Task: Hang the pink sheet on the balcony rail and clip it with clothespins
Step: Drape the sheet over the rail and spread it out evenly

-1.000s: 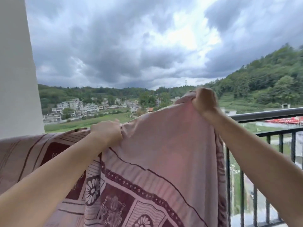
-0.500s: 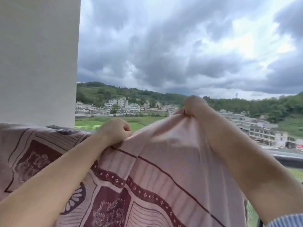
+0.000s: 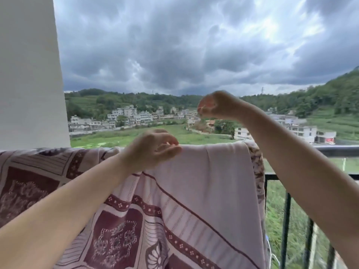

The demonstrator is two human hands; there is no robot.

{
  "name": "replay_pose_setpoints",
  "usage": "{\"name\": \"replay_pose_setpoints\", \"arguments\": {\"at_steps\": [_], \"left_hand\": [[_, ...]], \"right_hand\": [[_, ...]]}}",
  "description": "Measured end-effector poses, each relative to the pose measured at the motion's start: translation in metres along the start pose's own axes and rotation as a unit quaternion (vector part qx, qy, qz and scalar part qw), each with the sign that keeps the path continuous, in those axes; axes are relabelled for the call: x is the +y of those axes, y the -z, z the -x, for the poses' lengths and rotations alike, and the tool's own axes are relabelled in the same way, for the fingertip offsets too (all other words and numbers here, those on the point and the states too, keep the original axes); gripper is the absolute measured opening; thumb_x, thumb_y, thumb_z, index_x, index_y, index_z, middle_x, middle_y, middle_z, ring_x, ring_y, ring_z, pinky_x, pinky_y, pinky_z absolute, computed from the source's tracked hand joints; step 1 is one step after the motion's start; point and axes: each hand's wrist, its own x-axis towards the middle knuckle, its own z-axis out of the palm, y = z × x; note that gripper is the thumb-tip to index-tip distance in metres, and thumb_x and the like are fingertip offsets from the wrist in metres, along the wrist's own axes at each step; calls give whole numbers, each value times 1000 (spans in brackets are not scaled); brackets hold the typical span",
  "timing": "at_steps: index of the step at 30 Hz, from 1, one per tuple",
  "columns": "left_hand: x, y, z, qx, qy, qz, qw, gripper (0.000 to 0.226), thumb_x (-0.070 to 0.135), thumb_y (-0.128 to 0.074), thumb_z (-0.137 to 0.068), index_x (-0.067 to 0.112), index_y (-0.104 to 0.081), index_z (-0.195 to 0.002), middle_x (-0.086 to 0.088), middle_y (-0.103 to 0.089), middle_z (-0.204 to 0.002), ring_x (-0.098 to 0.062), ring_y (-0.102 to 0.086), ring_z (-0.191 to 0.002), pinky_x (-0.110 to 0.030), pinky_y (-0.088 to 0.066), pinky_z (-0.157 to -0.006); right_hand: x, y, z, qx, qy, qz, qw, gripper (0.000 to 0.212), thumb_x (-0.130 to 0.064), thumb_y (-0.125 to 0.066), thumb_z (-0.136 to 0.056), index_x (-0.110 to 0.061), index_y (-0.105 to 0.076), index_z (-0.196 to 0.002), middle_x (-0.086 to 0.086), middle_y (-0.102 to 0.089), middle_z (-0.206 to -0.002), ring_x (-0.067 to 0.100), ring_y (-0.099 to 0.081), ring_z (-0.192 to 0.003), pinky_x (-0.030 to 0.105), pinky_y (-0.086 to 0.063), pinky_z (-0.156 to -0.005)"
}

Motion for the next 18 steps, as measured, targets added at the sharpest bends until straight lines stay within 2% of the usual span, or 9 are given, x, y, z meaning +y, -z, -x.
{"name": "replay_pose_setpoints", "arguments": {"at_steps": [1, 4, 6, 8, 10, 13, 14, 15, 18], "left_hand": [[6, -9, -1, -15, -20, -43, 999, 71, 68, -36, -75, 11, -63, -108, 4, -60, -94, -13, -56, -80, -27, -50, -75], [6, -21, -3, 73, -55, -61, 994, 35, 36, -57, -83, 12, -66, -106, -6, -67, -95, -13, -51, -75, -40, -53, -76], [6, -24, -2, 99, -63, -44, 992, 23, 22, -62, -82, 8, -69, -100, -10, -68, -88, -14, -51, -71, -37, -52, -73], [10, -26, -2, 116, -68, -43, 990, 21, 20, -64, -81, 6, -71, -94, -12, -68, -84, -19, -54, -69, -37, -51, -72], [15, -28, -2, 137, -61, -46, 988, 19, 22, -65, -80, 5, -71, -88, -12, -67, -82, -27, -60, -72, -40, -52, -72], [21, -31, 0, 148, -42, -64, 986, 14, 18, -66, -79, 5, -71, -79, -14, -66, -79, -32, -63, -76, -42, -52, -70], [23, -32, 1, 146, -36, -72, 986, 12, 16, -66, -79, 5, -70, -79, -15, -67, -79, -33, -63, -77, -42, -52, -69], [25, -32, 2, 144, -31, -80, 986, 11, 15, -65, -79, 4, -70, -79, -16, -67, -80, -34, -63, -77, -42, -51, -69], [30, -31, 0, 139, -10, -99, 985, 11, 11, -59, -83, 4, -67, -83, -18, -67, -84, -35, -63, -81, -41, -48, -69]], "right_hand": [[2, 2, 19, 30, 0, 6, 1000, 26, -17, -52, -87, 0, -61, -103, 17, -66, -106, 28, -61, -94, 37, -47, -90], [15, -22, 92, 209, -45, 6, 977, 36, -34, -54, -82, 1, -63, -82, 18, -67, -80, 23, -58, -70, 40, -52, -72], [21, -55, 139, 295, -104, 15, 950, 53, -53, -53, -70, -2, -59, -81, 17, -62, -82, 25, -54, -77, 38, -47, -73], [28, -91, 169, 273, -200, -2, 941, 74, -57, -63, -61, 0, -51, -106, 19, -53, -108, 31, -48, -103, 41, -41, -88], [32, -113, 184, 182, -293, -153, 926, 77, -45, -74, -61, -5, -44, -119, 13, -45, -120, 29, -44, -112, 42, -41, -93], [22, -133, 199, 19, -311, -433, 846, 12, -22, -65, -77, -19, -60, -88, 3, -62, -92, 17, -61, -86, 22, -50, -71], [19, -139, 204, -6, -314, -446, 838, 2, -15, -59, -82, -16, -61, -83, 1, -63, -83, 10, -63, -74, 14, -48, -64], [19, -142, 208, -16, -324, -421, 847, 8, -12, -54, -86, -11, -61, -81, 1, -62, -76, 7, -61, -65, 11, -45, -58], [26, -122, 209, 49, -314, -302, 898, 24, -14, -46, -90, 0, -59, -75, 8, -58, -71, 18, -52, -63, 23, -39, -57]]}}
